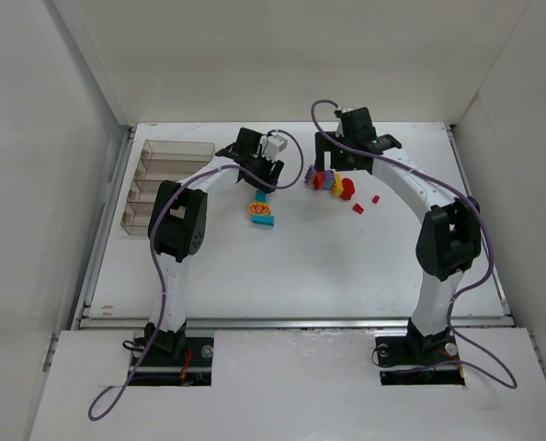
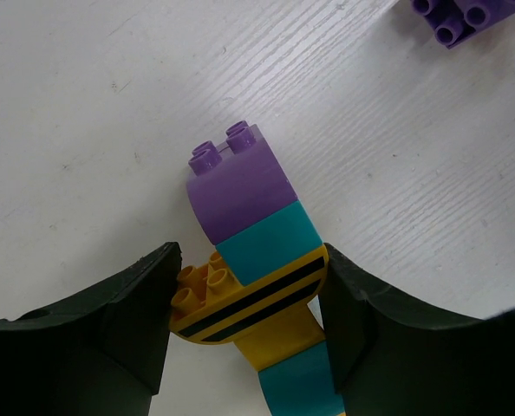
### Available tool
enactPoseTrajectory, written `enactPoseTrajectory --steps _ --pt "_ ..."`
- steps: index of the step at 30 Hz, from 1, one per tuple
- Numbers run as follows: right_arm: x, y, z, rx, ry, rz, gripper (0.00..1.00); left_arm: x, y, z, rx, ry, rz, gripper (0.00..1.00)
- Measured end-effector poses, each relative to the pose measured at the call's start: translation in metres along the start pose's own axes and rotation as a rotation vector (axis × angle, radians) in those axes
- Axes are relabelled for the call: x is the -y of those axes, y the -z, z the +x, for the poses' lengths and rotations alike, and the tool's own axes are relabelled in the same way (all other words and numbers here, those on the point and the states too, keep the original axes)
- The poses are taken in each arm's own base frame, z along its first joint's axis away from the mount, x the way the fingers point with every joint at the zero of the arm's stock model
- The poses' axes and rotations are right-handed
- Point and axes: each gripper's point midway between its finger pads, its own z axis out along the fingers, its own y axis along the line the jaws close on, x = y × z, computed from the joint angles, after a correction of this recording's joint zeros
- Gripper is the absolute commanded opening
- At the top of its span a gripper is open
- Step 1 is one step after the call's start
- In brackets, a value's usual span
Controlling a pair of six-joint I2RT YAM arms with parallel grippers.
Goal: Sort the legos into containers by color
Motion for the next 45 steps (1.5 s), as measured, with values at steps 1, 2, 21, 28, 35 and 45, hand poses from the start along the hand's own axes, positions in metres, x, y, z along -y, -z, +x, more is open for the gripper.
enactPoseTrajectory --steps 1,2,21,28,35,45 --pt "0.0 0.0 0.0 0.0 0.0 -0.001 1.0 0.0 0.0 0.0 0.0 0.0 0.001 0.19" --pt "-0.001 0.0 0.0 -0.002 0.0 -0.005 1.0 0.001 0.0 0.0 0.0 -0.001 0.003 0.12" --pt "-0.028 0.075 -0.051 0.168 0.145 -0.236 1.0 0.091 0.14 -0.076 0.336 -0.432 0.359 0.0" --pt "-0.049 0.178 -0.068 0.418 0.404 -0.424 1.0 0.108 0.213 -0.106 0.476 -0.535 0.541 0.0" --pt "-0.09 0.209 -0.059 0.467 0.569 -0.692 1.0 0.138 0.232 -0.094 0.491 -0.564 0.713 0.0" --pt "-0.123 0.219 -0.048 0.412 0.608 -0.985 0.91 0.158 0.254 -0.093 0.547 -0.586 0.821 0.0"
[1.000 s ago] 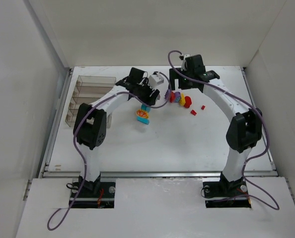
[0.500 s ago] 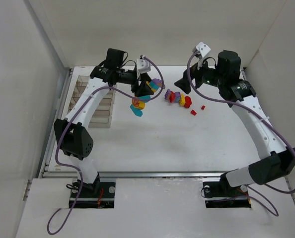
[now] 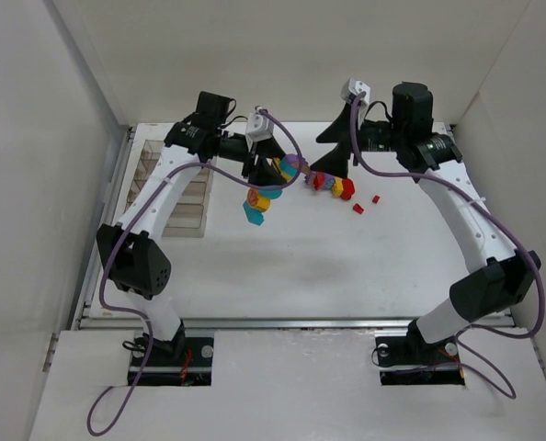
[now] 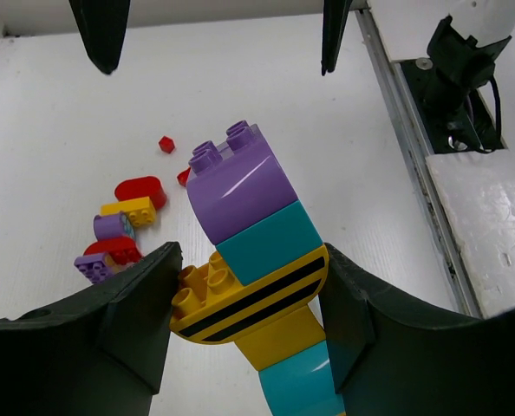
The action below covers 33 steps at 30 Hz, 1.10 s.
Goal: Sort the legos into containers by color
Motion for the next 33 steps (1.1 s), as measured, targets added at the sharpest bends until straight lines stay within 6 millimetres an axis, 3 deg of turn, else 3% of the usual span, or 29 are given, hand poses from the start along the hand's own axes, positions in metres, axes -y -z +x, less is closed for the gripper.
enactPoseTrajectory --steps 10,15,22,25,32,33 --pt "-0.017 -0.008 0.007 0.005 -0.06 -0.136 0.91 0.025 -0.001 -0.028 0.024 -0.069 0.026 0.0" --pt "-0.024 -0.015 0.01 0.0 -0.08 -0.176 0.85 0.03 -0.001 -0.034 0.03 -0.083 0.033 0.0" --pt "-0.034 -0.018 0.01 0.001 -0.099 -0.218 0.52 0.028 -0.001 -0.033 0.026 -0.092 0.028 0.0" --pt "-0.041 -0.019 0.008 0.007 -0.097 -0.254 0.21 0.028 -0.001 -0.033 0.025 -0.088 0.027 0.0" --pt "-0.038 -0.02 0.01 0.008 -0.115 -0.271 0.14 0.024 0.0 -0.031 0.018 -0.066 0.007 0.0" --pt "-0.036 -0.02 0.01 0.006 -0.12 -0.266 0.0 0.024 0.0 -0.03 0.017 -0.061 0.005 0.0"
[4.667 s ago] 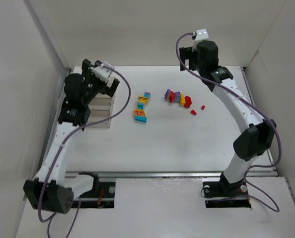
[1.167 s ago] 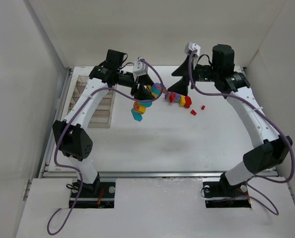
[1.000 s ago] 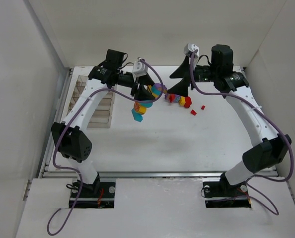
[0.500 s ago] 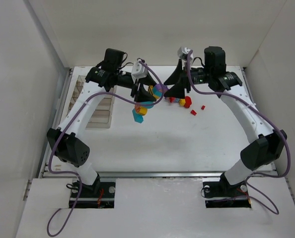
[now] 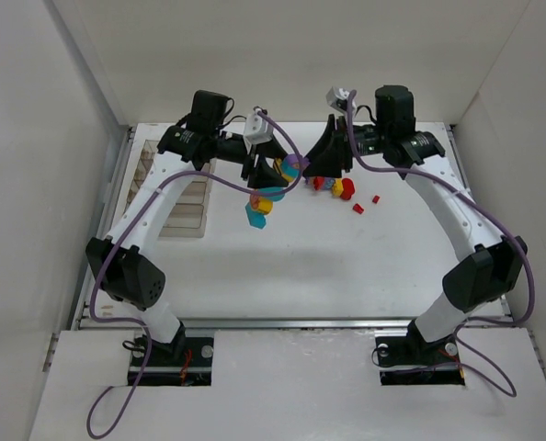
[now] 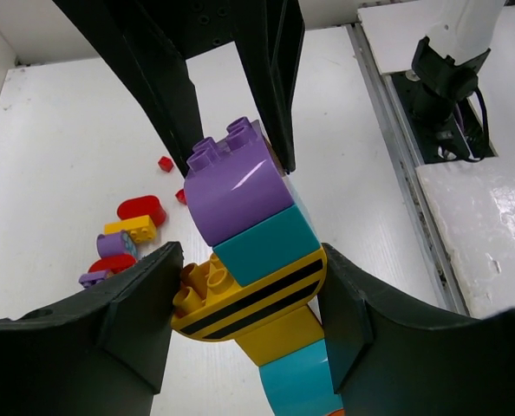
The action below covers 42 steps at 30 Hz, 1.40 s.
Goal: Sort the legos into containers by color
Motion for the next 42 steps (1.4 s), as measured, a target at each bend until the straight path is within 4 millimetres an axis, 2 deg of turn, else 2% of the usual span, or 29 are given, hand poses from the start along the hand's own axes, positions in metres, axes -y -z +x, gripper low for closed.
enactPoseTrajectory --steps 8,14,19,21,24,27,31,32,33,35,37,39,40,41,42 --pt "0.011 -0.003 0.003 0.012 -0.117 0.049 0.0 -0.003 -0.001 0.024 -0.016 0.052 -0.021 0.0" --pt "0.041 0.015 -0.008 0.067 -0.155 0.185 0.0 -0.004 0.003 0.056 -0.077 0.143 -0.057 0.0" --pt "0.052 0.018 -0.012 0.087 -0.176 0.249 0.0 -0.006 0.005 0.06 -0.095 0.15 -0.076 0.0" --pt "0.059 0.02 -0.013 0.093 -0.191 0.293 0.0 -0.008 0.006 0.068 -0.118 0.159 -0.097 0.0" --pt "0.078 0.026 -0.012 0.105 -0.209 0.406 0.0 -0.012 0.007 0.102 -0.199 0.235 -0.16 0.0" --pt "0.102 0.037 -0.006 0.113 -0.236 0.554 0.0 -0.025 0.016 0.16 -0.357 0.336 -0.284 0.0" --pt "0.127 0.052 0.017 0.094 -0.3 0.729 0.0 -0.047 0.033 0.247 -0.592 0.437 -0.438 0.0" --pt "0.132 0.056 0.027 0.08 -0.327 0.772 0.0 -0.048 0.034 0.256 -0.617 0.447 -0.451 0.03" --pt "0.134 0.058 0.029 0.077 -0.333 0.787 0.0 -0.051 0.04 0.283 -0.689 0.477 -0.492 0.05" --pt "0.138 0.062 0.036 0.066 -0.354 0.826 0.0 -0.053 0.048 0.309 -0.767 0.507 -0.538 0.09" --pt "0.141 0.065 0.039 0.063 -0.358 0.855 0.0 -0.054 0.051 0.321 -0.813 0.522 -0.57 0.15" --pt "0.144 0.068 0.042 0.059 -0.362 0.875 0.0 -0.057 0.048 0.32 -0.831 0.501 -0.592 0.23" --pt "0.144 0.068 0.043 0.056 -0.364 0.882 0.0 -0.058 0.046 0.32 -0.834 0.49 -0.6 0.28" --pt "0.145 0.069 0.044 0.052 -0.363 0.889 0.0 -0.059 0.044 0.319 -0.834 0.483 -0.601 0.4" --pt "0.145 0.07 0.046 0.046 -0.364 0.893 0.0 -0.059 0.042 0.318 -0.83 0.478 -0.601 0.44"
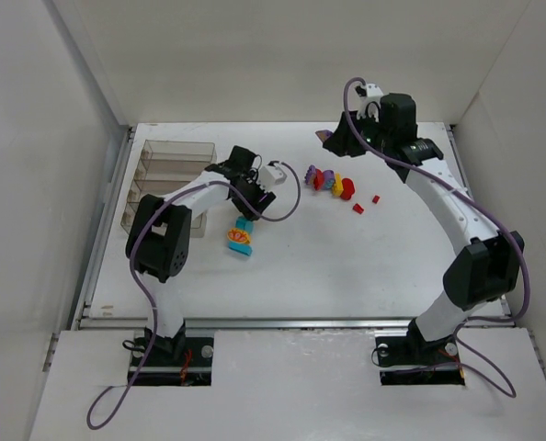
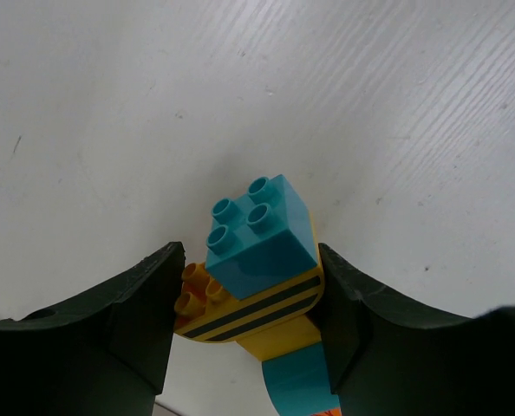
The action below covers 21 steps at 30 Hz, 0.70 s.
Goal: Sort the legos into containers by color
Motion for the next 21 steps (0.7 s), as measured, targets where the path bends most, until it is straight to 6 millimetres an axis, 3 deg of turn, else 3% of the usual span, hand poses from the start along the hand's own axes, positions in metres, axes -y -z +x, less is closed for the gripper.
enactPoseTrajectory --steps 5,8,9,14,15,21 --pt "0.001 0.002 0.009 -0.036 0.04 -0.005 0.0 0.008 -0.001 -0.009 0.034 -0.009 0.029 0.58" --pt "-0.002 0.004 0.019 -0.089 0.076 -0.039 0.0 0.013 0.007 -0.019 0.075 -0.036 0.055 0.82" --pt "-0.004 0.004 0.019 -0.1 0.088 -0.052 0.0 0.013 0.012 -0.024 0.094 -0.051 0.057 0.84" --pt "-0.01 0.002 0.024 -0.136 0.116 -0.106 0.0 0.014 0.049 -0.057 0.224 -0.177 0.036 0.86" --pt "-0.011 0.002 0.025 -0.141 0.117 -0.116 0.0 0.014 0.056 -0.063 0.248 -0.207 0.03 0.92" --pt "-0.02 0.004 0.029 -0.172 0.114 -0.172 0.0 0.012 0.106 -0.103 0.424 -0.477 -0.047 1.0"
